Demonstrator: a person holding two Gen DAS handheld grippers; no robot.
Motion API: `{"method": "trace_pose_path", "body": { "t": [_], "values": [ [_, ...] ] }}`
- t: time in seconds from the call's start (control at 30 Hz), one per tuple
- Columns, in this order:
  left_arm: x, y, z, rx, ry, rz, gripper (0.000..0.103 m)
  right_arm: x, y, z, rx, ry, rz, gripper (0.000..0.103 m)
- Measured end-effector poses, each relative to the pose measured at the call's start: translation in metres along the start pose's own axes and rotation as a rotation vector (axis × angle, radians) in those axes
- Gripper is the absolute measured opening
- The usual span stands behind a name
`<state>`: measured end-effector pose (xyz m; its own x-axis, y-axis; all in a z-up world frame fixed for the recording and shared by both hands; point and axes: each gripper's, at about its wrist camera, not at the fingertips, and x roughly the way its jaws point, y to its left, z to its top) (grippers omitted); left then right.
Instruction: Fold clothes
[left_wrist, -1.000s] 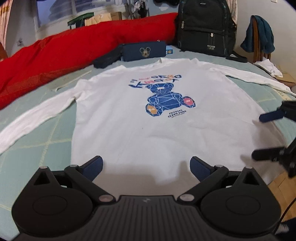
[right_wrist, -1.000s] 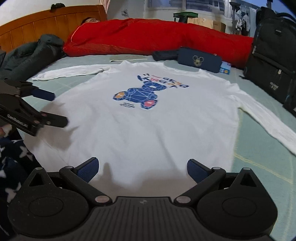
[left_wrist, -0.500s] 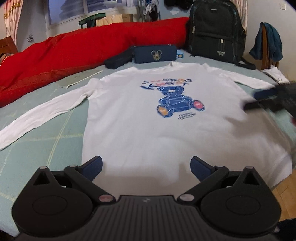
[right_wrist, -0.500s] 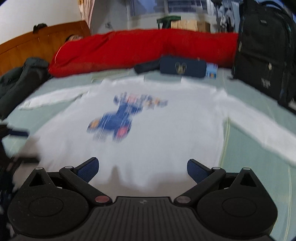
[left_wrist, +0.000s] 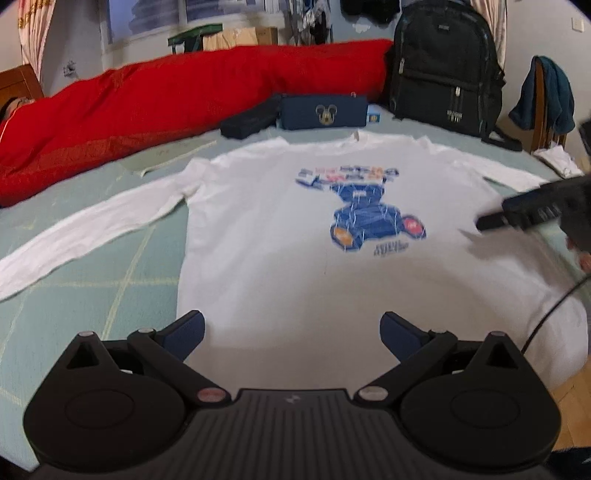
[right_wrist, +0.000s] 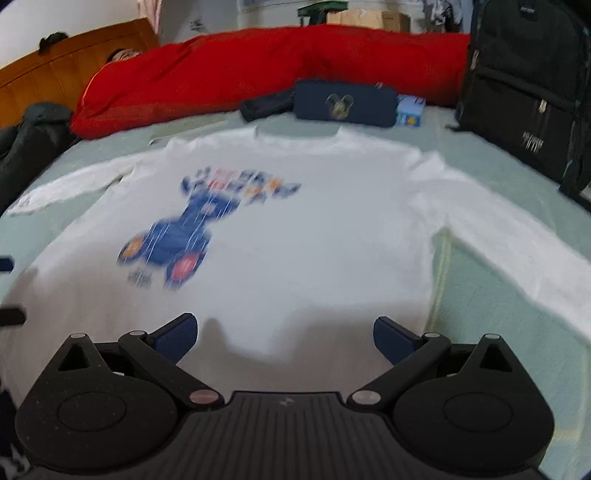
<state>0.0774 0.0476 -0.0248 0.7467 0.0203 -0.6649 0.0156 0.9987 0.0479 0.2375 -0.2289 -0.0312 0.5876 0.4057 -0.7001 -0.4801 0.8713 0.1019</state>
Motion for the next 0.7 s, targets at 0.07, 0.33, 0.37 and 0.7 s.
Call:
{"method": "trace_pose_path", "body": {
  "t": [0.07, 0.33, 0.37, 0.7],
  "values": [
    [-0.002, 0.001, 0.002, 0.000, -0.013, 0.000, 0.101, 0.006, -0.009, 0.025, 0.016, -0.025, -0.038, 0.103],
    [0.001, 0.010, 0.004, -0.006, -0.014, 0.010, 0.101, 0.092, -0.066, 0.122, 0.167, 0.012, -0.055, 0.103],
    [0.002, 0.012, 0.004, -0.007, -0.014, 0.011, 0.101, 0.106, -0.075, 0.126, 0.193, 0.035, -0.053, 0.103],
    [0.011, 0.028, 0.008, -0.022, -0.025, 0.027, 0.101, 0.148, -0.085, 0.148, 0.195, 0.104, -0.260, 0.103]
  ]
}}
